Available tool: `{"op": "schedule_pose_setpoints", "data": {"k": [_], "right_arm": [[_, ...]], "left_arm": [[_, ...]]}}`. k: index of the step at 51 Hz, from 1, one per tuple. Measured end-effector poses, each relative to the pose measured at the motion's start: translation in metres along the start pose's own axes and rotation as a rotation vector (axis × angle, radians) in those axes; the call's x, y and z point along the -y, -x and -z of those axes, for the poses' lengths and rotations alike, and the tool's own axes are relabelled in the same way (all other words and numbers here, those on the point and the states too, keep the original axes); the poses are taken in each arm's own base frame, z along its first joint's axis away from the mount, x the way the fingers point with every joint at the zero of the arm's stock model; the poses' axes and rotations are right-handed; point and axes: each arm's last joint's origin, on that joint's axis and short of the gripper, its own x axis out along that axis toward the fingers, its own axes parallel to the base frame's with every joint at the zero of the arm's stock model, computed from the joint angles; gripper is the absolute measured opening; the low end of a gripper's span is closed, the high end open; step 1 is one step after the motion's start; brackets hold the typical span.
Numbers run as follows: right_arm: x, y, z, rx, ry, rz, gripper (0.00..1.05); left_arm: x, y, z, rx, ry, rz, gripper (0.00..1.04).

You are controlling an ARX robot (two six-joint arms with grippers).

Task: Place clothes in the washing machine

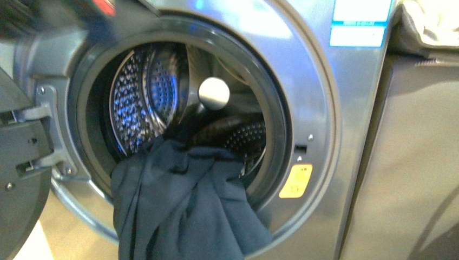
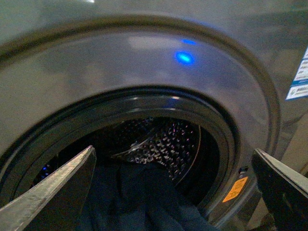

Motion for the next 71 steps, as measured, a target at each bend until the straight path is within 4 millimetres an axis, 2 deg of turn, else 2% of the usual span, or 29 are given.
{"op": "schedule_pose_setpoints", "data": {"k": [9,13,15,17,21,30,36,44,71], "right_arm": [[0.000,0.000,0.000,0.000,0.000,0.000,0.02],[0.000,0.000,0.000,0.000,0.000,0.000,0.02],[0.000,0.000,0.000,0.000,0.000,0.000,0.02],[0.000,0.000,0.000,0.000,0.000,0.000,0.02],[0.000,0.000,0.000,0.000,0.000,0.000,0.02],[0.000,0.000,0.000,0.000,0.000,0.000,0.02],[0.000,0.000,0.000,0.000,0.000,0.000,0.02],[0.000,0.000,0.000,0.000,0.000,0.000,0.02],[0.000,0.000,0.000,0.000,0.000,0.000,0.02]], "left_arm": [[0.008,0.027,-0.027,0.068,0.000,0.004,0.98],[0.015,0.043,-0.031,-0.014,0.036,-0.183,0.87],[0.017,0.057,-0.024,-0.076,0.043,-0.294,0.80],[0.018,0.076,-0.005,-0.126,0.042,-0.394,0.70],[0.019,0.095,0.017,-0.121,0.043,-0.424,0.54],[0.018,0.114,0.055,-0.132,0.050,-0.425,0.21],[0.018,0.122,0.073,-0.140,0.053,-0.424,0.03],[0.013,0.138,0.096,-0.149,0.058,-0.421,0.04],[0.020,0.156,0.125,-0.129,0.054,-0.430,0.04]]}}
